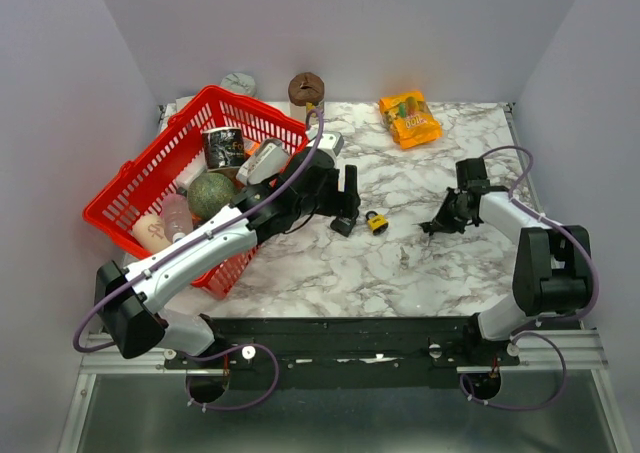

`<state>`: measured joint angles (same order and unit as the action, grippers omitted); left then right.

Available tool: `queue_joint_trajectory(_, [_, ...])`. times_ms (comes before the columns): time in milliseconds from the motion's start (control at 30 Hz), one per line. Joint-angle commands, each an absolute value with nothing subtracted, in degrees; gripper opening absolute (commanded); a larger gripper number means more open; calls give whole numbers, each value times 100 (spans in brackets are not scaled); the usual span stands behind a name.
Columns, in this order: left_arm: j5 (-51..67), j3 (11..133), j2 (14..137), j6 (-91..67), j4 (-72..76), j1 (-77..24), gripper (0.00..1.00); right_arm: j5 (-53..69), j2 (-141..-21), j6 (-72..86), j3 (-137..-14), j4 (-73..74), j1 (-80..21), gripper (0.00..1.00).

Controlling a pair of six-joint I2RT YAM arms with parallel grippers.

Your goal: Unlock with the key

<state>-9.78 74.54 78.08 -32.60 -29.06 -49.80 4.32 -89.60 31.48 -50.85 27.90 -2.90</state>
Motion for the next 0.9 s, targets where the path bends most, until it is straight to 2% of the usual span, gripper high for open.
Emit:
queue_joint_trajectory(0, [-756,7620,7928,-3112,-2795,-4922,89,448,-9044,3146,-5036,2865,-299,12])
queue_joint_trajectory(200, [-370,7646,8077,-3006,-2523,-4922,89,746,-8798,3146,-5010,2874,-299,1])
queue_joint_trajectory(400, [-9,7673,8191,-2936,-2216,-4922,89,1097,-8544,3138,-5036,2971,-299,1])
queue_joint_trajectory(733, [992,7497,8094,-2909,-1240,-4948,89,2205,-7313,3497,-5185,3173,-290,1])
queue_joint_trajectory(867, [820,8049,8611,-2471,-1642,-5272,87,2513,-6979,3778,-5282,3146,-290,1])
